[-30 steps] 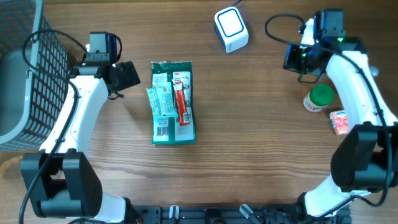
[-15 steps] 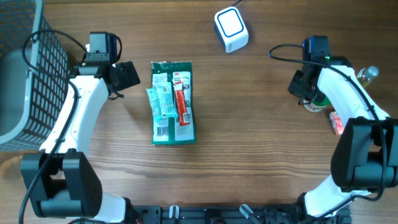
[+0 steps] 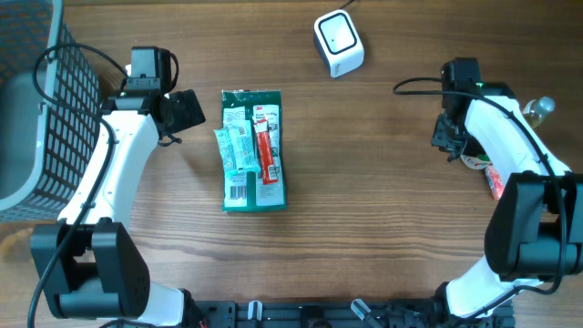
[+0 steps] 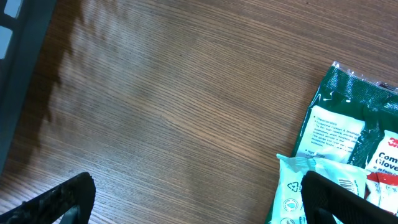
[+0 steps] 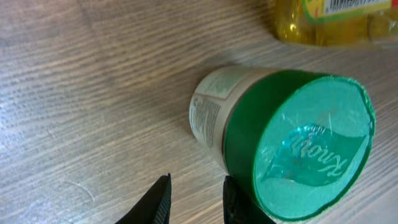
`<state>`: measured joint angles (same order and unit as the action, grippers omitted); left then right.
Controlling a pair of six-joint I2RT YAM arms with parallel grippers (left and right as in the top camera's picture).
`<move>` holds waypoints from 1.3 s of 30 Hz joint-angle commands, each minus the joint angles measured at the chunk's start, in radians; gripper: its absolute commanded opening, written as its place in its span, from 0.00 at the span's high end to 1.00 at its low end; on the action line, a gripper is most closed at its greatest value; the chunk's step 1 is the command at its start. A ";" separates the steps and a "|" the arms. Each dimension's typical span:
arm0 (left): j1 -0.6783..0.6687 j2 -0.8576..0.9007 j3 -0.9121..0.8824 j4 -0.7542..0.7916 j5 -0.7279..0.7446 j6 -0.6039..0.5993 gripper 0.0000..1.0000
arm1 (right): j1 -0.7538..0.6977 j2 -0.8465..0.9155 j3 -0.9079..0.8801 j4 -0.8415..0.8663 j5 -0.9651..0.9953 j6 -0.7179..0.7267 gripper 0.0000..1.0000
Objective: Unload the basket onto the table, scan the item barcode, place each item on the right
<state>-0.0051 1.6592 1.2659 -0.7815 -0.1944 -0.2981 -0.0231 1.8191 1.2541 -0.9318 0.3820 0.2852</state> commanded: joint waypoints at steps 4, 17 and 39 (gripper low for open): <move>0.003 0.008 -0.005 0.000 -0.009 -0.001 0.00 | -0.003 -0.007 -0.004 0.061 -0.502 -0.016 0.66; 0.003 0.008 -0.005 0.000 -0.009 -0.002 0.00 | 0.300 -0.007 -0.005 0.290 -0.818 0.220 0.58; 0.003 0.008 -0.005 0.000 -0.009 -0.002 0.00 | 0.842 0.095 -0.005 0.819 -0.231 0.319 0.55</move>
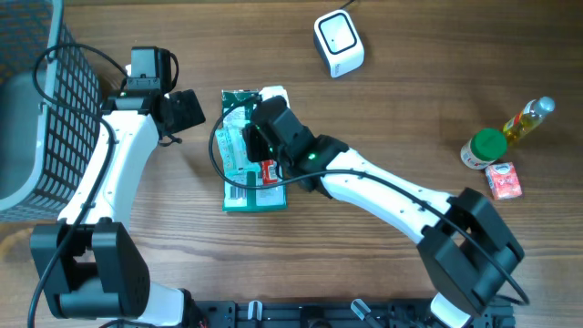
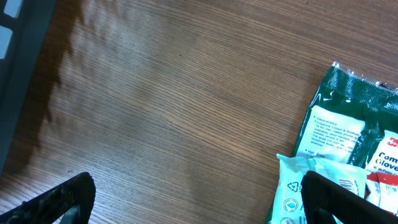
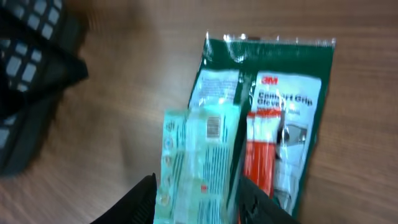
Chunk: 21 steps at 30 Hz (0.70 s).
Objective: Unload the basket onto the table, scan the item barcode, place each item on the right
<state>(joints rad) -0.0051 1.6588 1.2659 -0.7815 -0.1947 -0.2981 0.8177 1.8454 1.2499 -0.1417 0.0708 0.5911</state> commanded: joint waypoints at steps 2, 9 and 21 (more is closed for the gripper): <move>0.003 0.008 -0.005 0.000 -0.008 -0.002 0.00 | 0.001 0.097 0.000 0.051 0.127 0.013 0.55; 0.003 0.008 -0.005 0.000 -0.008 -0.002 0.00 | -0.002 0.164 0.000 0.109 0.185 0.013 0.53; 0.003 0.008 -0.005 0.000 -0.008 -0.001 0.00 | -0.010 0.253 0.000 0.164 0.185 0.013 0.54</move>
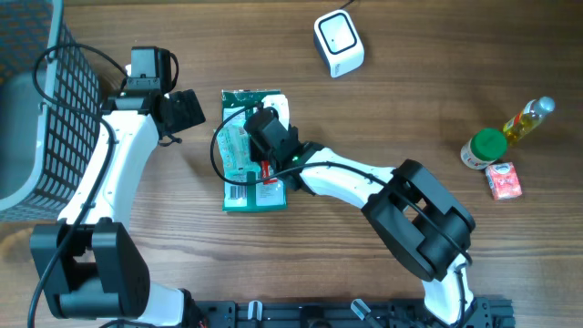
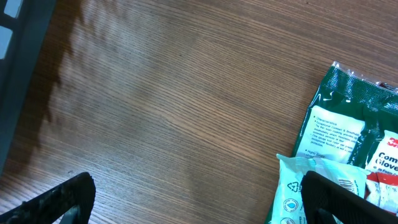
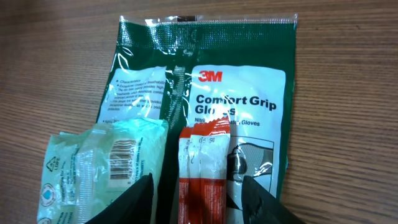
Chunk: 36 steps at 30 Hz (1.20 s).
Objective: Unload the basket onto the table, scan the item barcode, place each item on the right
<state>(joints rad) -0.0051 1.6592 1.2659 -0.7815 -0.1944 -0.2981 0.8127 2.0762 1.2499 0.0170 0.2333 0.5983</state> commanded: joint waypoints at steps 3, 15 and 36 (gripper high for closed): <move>0.003 0.008 -0.005 0.000 -0.008 -0.002 0.00 | -0.005 0.023 0.000 0.004 0.022 0.007 0.55; 0.003 0.008 -0.005 0.000 -0.009 -0.002 0.00 | -0.010 0.093 0.000 -0.007 0.049 -0.018 0.48; 0.003 0.008 -0.005 0.000 -0.009 -0.002 0.00 | -0.107 -0.151 0.000 -0.294 0.045 0.086 0.43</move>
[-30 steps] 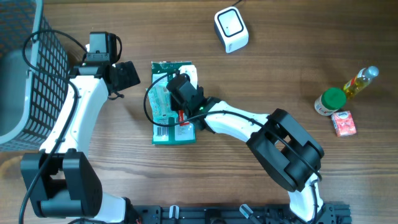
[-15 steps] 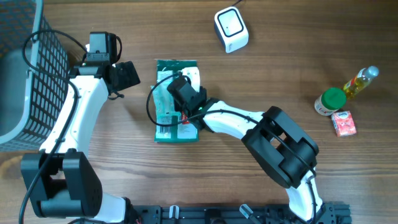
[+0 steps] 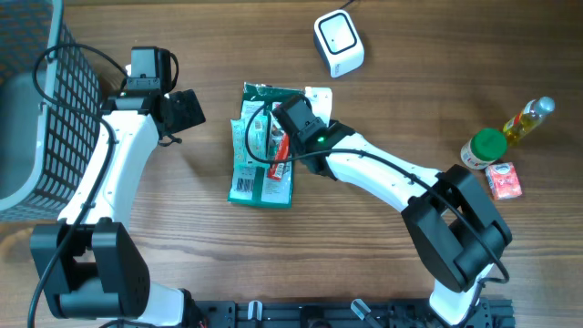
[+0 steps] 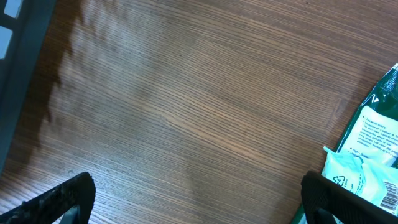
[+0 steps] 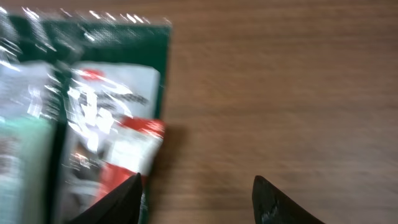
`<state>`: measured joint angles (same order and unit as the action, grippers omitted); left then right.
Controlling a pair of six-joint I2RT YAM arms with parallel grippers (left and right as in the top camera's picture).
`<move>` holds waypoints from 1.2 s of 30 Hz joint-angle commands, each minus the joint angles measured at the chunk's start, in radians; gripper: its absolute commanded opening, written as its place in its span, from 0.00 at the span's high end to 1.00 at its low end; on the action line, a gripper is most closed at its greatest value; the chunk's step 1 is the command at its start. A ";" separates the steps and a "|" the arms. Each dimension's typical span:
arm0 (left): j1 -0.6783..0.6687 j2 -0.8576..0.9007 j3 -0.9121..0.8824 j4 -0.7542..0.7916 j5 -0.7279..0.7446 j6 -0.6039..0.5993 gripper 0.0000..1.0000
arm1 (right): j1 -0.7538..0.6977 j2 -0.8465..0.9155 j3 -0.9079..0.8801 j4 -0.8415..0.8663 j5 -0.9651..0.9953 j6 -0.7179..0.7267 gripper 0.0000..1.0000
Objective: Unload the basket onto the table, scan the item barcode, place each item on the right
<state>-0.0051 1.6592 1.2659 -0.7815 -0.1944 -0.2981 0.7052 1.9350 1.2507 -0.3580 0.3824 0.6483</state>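
A green 3M glove package [image 3: 264,169] lies flat on the wooden table, slightly tilted, with a pale green packet [image 3: 250,141] and a red sachet [image 3: 280,148] on top. The right wrist view is blurred, with the package [image 5: 81,118] on its left. My right gripper [image 5: 196,199] is open at the package's upper right edge, its left finger at the edge and bare wood between the fingers. A white barcode scanner [image 3: 339,42] stands at the back. My left gripper [image 4: 196,202] is open over bare wood, left of the package corner [image 4: 373,146].
A dark wire basket [image 3: 36,100] stands at the far left. At the right edge stand a yellow oil bottle [image 3: 528,117], a green-lidded jar [image 3: 483,148] and a small red box [image 3: 504,179]. My right arm [image 3: 401,182] stretches across the table's middle.
The green package now lies a little further right and slightly turned. My right gripper has moved from above the package's middle to its upper right edge. The left arm has not moved.
My right gripper was first at the green-lidded jar on the far right, while the package lay untouched. Then it was over the package, and after that lower above its printed face. Now it sits at the package's right edge, and the package has shifted right.
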 commanded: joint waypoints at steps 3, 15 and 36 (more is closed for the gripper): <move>0.003 0.008 -0.005 0.000 -0.009 -0.002 0.00 | 0.000 -0.009 -0.001 0.203 -0.171 0.036 0.43; 0.003 0.008 -0.005 0.000 -0.009 -0.002 0.00 | 0.000 0.117 -0.001 0.364 -0.159 0.034 0.95; 0.003 0.008 -0.005 0.000 -0.009 -0.002 0.00 | -0.009 -0.030 0.002 -0.126 -0.288 -0.044 0.89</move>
<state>-0.0051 1.6592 1.2659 -0.7818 -0.1944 -0.2981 0.7059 1.9491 1.2526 -0.4870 0.1627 0.6224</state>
